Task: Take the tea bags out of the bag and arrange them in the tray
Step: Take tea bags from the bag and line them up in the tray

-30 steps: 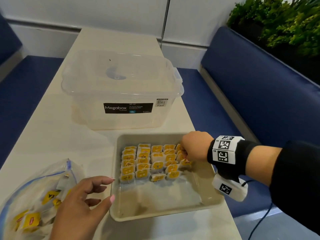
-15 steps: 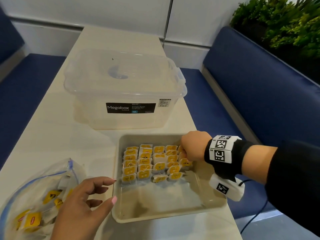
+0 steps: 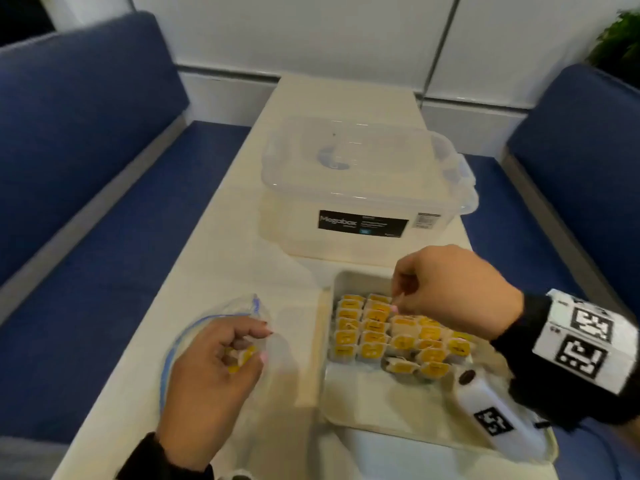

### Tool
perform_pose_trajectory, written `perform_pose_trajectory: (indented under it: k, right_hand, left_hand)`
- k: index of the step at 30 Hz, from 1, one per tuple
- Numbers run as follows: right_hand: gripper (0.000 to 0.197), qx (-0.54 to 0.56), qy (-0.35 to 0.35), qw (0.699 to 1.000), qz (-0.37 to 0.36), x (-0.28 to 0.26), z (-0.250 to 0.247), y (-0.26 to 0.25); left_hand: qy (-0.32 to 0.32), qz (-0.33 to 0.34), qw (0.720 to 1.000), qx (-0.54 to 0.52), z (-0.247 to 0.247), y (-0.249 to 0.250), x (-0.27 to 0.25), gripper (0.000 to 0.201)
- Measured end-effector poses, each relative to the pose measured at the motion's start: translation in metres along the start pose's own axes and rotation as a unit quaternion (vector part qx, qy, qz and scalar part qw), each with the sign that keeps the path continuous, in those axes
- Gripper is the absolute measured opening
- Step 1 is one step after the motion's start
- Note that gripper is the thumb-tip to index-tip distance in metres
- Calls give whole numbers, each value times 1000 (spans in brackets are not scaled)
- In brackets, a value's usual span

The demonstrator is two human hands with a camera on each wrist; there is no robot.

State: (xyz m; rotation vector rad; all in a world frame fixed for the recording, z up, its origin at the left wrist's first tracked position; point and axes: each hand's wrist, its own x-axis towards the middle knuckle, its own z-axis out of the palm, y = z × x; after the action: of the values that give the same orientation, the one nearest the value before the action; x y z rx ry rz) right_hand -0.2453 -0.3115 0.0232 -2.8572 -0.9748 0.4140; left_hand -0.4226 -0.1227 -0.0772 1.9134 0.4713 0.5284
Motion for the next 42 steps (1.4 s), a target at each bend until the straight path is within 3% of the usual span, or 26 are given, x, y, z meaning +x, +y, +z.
perform_pose_trajectory:
  k: [3, 6, 8, 10, 13, 18, 26, 29, 32, 34, 39, 42]
  right_hand:
    - [14, 76, 22, 995, -63, 3, 8, -54]
    - [14, 126, 24, 985, -116, 11, 32, -100]
    - [11, 151, 0, 978, -141, 17, 55, -125]
    - [22, 148, -43, 975, -160, 25, 81, -145]
    - [31, 79, -114, 974, -177, 37, 116, -170]
    - [28, 5, -154, 976, -155, 53, 150, -197]
    - [20, 65, -122, 981, -137, 56, 161, -202]
    - [10, 119, -104, 978, -139, 56, 154, -193]
    - [25, 180, -90, 971, -128, 54, 143, -180]
    - [26, 227, -73, 964, -121, 52, 134, -172]
    - [20, 374, -53, 920, -105, 48, 118, -162]
    - [10, 425, -45, 898, -104, 44, 110, -161]
  left_hand:
    - [82, -7, 988, 129, -34, -11, 2, 45]
    - [123, -67, 968, 210, -58, -23, -2, 46]
    - [111, -131, 961, 218, -65, -30, -9, 46]
    - [78, -179, 954, 230, -65, -36, -18, 50]
    - [29, -209, 943, 256, -65, -42, -27, 45]
    - [10, -182, 956, 231, -65, -42, -31, 32]
    - [11, -161, 967, 198, -68, -38, -29, 23]
    - [21, -161, 969, 187, -71, -37, -28, 23]
    - [19, -165, 966, 198, -72, -40, -26, 26]
    - [18, -162, 963, 216, -71, -41, -24, 30]
    - [76, -74, 979, 177, -68, -30, -21, 30]
    - [59, -56, 990, 115, -66, -22, -17, 33]
